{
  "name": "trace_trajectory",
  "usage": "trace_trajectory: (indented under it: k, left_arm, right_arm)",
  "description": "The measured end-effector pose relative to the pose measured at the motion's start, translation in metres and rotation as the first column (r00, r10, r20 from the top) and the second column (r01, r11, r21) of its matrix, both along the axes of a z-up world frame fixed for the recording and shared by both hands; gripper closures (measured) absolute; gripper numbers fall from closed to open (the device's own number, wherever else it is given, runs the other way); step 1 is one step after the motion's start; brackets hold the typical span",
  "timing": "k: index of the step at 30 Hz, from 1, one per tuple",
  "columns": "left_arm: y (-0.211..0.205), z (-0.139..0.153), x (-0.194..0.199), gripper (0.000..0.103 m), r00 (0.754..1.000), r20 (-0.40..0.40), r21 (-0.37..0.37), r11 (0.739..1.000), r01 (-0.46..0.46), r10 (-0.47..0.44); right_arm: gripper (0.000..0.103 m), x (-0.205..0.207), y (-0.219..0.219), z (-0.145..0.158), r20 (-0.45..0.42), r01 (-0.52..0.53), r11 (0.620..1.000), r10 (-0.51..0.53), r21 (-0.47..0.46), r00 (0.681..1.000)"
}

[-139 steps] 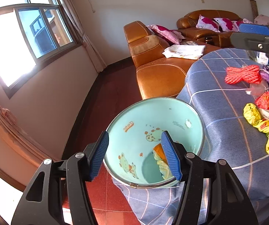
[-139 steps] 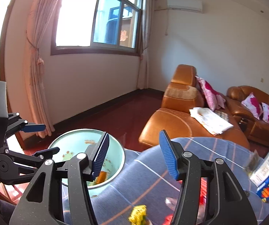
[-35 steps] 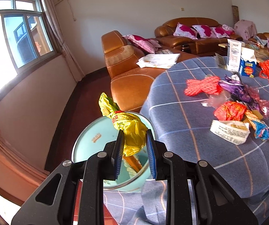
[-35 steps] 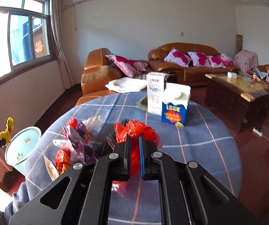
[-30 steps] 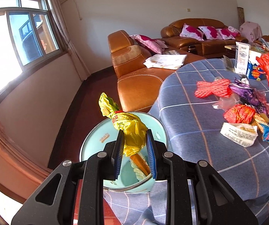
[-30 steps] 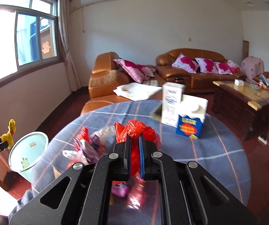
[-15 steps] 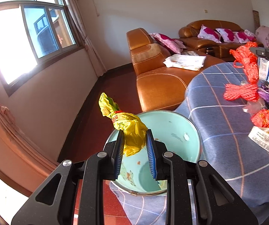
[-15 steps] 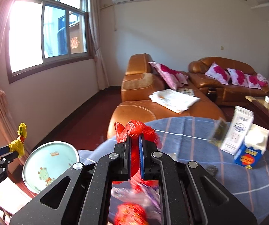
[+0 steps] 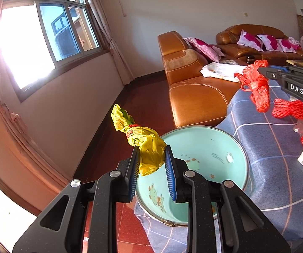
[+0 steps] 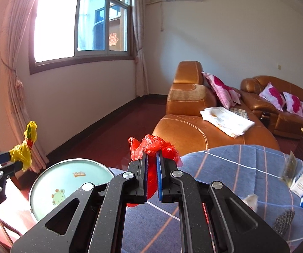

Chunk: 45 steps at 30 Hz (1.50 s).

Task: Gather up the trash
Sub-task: 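Carry the yellow wrapper and the red bag over the teal bucket with both tools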

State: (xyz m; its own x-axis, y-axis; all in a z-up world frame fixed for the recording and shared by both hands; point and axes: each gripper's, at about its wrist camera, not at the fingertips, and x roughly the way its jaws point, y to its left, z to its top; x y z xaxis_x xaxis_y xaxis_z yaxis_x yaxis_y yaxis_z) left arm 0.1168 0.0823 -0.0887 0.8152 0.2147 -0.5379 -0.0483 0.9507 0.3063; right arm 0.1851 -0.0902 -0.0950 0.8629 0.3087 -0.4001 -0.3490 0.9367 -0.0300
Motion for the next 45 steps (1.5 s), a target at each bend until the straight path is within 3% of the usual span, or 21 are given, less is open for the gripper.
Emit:
trace_trajectory:
  k: [9, 25, 45]
  left_arm:
    - [0.000, -0.008, 0.005, 0.079, 0.999, -0.002, 0.035, 0.998, -0.054, 0.054]
    - [-0.005, -0.014, 0.007, 0.079, 0.998, -0.023, 0.068, 0.996, -0.053, 0.055]
    - [-0.007, -0.014, 0.008, 0.079, 0.998, -0.030, 0.066, 0.997, -0.050, 0.052]
  right_arm:
    - [0.096, 0.006, 0.014, -0.014, 0.020, -0.062, 0.995, 0.063, -0.075, 0.998]
    - [0.096, 0.004, 0.040, -0.034, -0.010, -0.172, 0.969, 0.173, -0.175, 0.985]
    - [0.096, 0.004, 0.046, -0.040, -0.018, -0.203, 0.957, 0.204, -0.206, 0.979]
